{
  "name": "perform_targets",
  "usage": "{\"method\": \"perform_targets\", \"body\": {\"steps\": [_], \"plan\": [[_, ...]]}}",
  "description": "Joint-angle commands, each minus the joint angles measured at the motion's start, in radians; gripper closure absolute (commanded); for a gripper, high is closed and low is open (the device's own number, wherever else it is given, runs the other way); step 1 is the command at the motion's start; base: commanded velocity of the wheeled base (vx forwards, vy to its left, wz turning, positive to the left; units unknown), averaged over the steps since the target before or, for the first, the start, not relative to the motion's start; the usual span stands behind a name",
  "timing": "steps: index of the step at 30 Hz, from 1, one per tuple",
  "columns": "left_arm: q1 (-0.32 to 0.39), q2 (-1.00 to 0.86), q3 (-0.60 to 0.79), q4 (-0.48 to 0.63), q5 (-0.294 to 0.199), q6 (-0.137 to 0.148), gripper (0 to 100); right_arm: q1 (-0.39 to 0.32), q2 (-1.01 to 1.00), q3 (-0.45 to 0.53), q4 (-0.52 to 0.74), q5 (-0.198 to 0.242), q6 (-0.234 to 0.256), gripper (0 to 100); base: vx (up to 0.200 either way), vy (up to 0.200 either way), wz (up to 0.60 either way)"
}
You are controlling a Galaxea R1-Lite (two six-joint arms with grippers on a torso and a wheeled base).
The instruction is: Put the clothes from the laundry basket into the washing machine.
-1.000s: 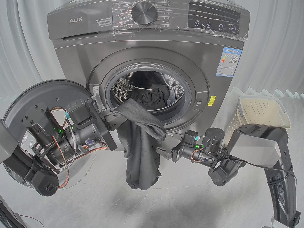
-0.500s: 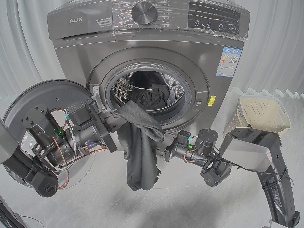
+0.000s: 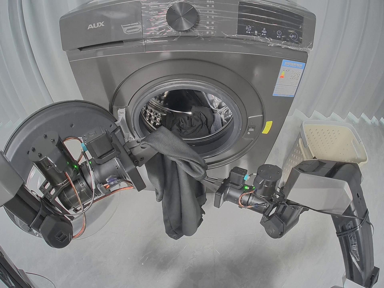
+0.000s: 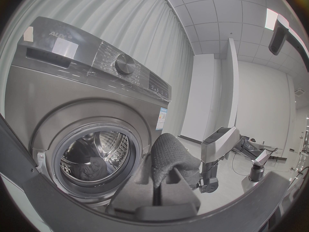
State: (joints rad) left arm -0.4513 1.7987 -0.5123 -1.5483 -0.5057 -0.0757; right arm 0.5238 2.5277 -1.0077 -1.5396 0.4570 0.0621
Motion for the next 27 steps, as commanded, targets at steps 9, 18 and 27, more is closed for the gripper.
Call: {"method": "perform_targets", "body": {"steps": [9,18,27], "plan": [[0.095,-0.044,0.057,-0.003,0.015,-0.050,100,-0.079,-0.426,0.389,-0.004,-0.092,-0.031,100,0.000,0.000,0.00],[0.115,-0.121,0.146,-0.004,0.015,-0.078,100,-0.057,-0.719,0.505,0.009,-0.251,-0.025,100,0.000,0.000,0.00],[0.125,-0.125,0.138,-0.003,0.024,-0.079,100,-0.051,-0.819,0.580,0.006,-0.276,-0.005,100,0.000,0.000,0.00]]}}
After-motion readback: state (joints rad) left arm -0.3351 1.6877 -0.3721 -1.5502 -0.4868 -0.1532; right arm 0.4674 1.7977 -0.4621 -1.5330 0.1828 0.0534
